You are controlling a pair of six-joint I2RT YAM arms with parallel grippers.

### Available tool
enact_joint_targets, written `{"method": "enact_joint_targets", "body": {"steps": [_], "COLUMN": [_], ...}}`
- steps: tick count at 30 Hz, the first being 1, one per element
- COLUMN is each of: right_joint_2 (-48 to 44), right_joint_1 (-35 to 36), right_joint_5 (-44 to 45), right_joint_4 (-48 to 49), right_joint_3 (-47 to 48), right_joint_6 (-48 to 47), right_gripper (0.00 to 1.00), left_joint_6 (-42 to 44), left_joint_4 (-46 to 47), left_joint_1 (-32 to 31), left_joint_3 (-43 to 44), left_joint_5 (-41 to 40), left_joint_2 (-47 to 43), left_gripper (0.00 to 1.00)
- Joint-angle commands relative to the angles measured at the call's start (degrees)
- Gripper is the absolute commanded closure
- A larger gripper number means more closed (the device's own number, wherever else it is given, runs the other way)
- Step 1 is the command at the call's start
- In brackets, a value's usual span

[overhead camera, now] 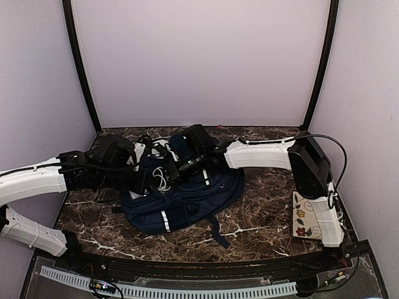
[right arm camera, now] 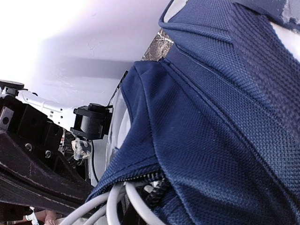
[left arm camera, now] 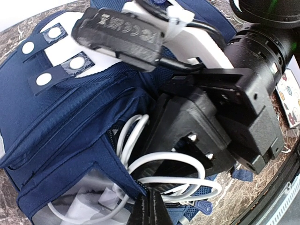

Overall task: Pack the student bag
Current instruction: Adjust the charger in the lower front pocket of the bag, then place the charger in the lower front pocket of the bag.

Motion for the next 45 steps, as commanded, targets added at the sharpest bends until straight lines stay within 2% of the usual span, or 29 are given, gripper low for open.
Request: {"method": "enact_joint_targets", "body": {"steps": [1,3,7,10,14,22,25,27,29,31,36,37,38,40,41,45], "right_joint_2": [8.66,7.29,-0.73,-8.31,-14.14,-21.19,-23.78,-24.5,-23.23,-20.03,-16.14,-15.96,-15.85,-15.66,-15.66,-13.2], "right_joint_1": [1.17,0.59,-0.41,-1.19,-1.58,-1.94,-1.48,-0.12,1.21,2.09,2.13,1.98,1.87,1.76,1.63,0.86], "right_joint_5": [3.74,4.58,6.44,8.79,11.59,16.68,15.95,14.98,15.32,16.28,19.8,19.84,19.91,20.36,20.44,17.81], "right_joint_4": [-1.25,-1.82,-4.11,-1.72,-1.98,-9.19,-5.28,-0.46,1.84,0.33,-3.47,-3.03,-2.59,-1.8,-0.62,4.79], "right_joint_3": [-0.14,-0.89,-3.69,-9.34,-13.37,-14.42,-15.87,-17.03,-16.41,-14.46,-12.73,-12.85,-12.89,-12.71,-13.09,-12.89], "right_joint_6": [-1.86,-2.48,-6.18,-5.15,-4.99,-10.2,-11.58,-11.35,-11.11,-11.3,-11.5,-11.37,-11.11,-10.39,-9.56,-5.06], "right_gripper": [1.0,1.0,0.83,0.74,0.68,0.6,0.56,0.49,0.41,0.37,0.39,0.42,0.54,0.87,1.0,1.0], "left_joint_6": [3.04,2.91,1.28,0.44,-0.7,-1.08,-1.3,-1.59,-1.7,-1.7,-1.46,-1.44,-1.46,-1.32,-0.9,2.59], "left_joint_4": [14.51,15.02,10.6,8.98,6.89,7.11,7.11,7.11,7.01,6.67,6.58,6.52,6.42,6.5,6.84,10.6], "left_joint_1": [-2.2,-2.24,-2.13,-2.13,-2.01,-1.87,-1.87,-1.89,-1.91,-1.87,-1.87,-1.87,-1.87,-1.87,-1.87,-1.93], "left_joint_3": [2.31,1.06,-2.75,-4.55,-5.24,-6.05,-6.44,-6.48,-6.47,-6.15,-5.83,-5.88,-5.91,-5.99,-6.02,-5.89], "left_joint_5": [6.69,5.35,-2.78,-4.44,-5.23,-5.05,-4.86,-4.82,-4.82,-5.1,-4.68,-4.67,-4.68,-4.59,-4.12,-0.86], "left_joint_2": [-2.13,-2.23,-1.46,-0.68,1.51,0.52,-0.06,-0.56,-1.0,-1.37,-2.58,-2.8,-2.92,-3.14,-3.37,-5.38], "left_gripper": [1.0,1.0,1.0,1.0,1.0,1.0,1.0,1.0,1.0,1.0,1.0,1.0,1.0,1.0,1.0,1.0]}}
